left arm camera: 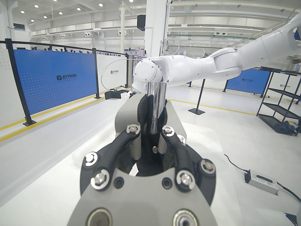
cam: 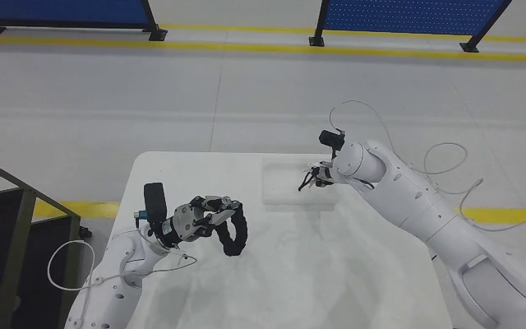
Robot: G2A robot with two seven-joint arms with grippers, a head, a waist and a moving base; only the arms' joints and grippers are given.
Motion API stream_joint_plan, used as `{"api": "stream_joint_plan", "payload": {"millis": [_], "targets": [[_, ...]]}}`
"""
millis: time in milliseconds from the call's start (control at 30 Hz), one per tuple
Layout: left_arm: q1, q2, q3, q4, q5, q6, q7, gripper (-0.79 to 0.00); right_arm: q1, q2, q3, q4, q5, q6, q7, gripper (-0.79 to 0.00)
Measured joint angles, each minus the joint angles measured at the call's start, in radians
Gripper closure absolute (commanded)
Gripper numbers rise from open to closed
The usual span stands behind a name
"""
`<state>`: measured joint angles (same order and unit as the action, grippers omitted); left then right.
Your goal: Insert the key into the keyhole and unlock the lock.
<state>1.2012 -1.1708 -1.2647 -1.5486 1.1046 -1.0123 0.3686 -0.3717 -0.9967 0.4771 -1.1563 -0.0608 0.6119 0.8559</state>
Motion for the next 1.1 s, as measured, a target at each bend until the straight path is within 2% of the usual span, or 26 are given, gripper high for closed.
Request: {"api": "stream_joint_plan", "payload": {"millis": [433, 1033, 1100], "targets": [[0.0, 0.0, 0.0, 0.0, 0.0, 0.0, 0.0, 0.0, -0.008, -0.024, 0.014, 0.025, -0.046, 0.009, 0.006, 0.0], [0.0, 0.0, 0.0, 0.0, 0.0, 0.0, 0.0, 0.0, -0.027, -0.083, 0.019, 0.067, -0.071, 0.05, -0.046, 0.0], [0.0, 0.0, 0.0, 0.0, 0.0, 0.0, 0.0, 0.0, -0.026, -0.087, 0.023, 0.074, -0.075, 0.049, -0.044, -0.28]]}}
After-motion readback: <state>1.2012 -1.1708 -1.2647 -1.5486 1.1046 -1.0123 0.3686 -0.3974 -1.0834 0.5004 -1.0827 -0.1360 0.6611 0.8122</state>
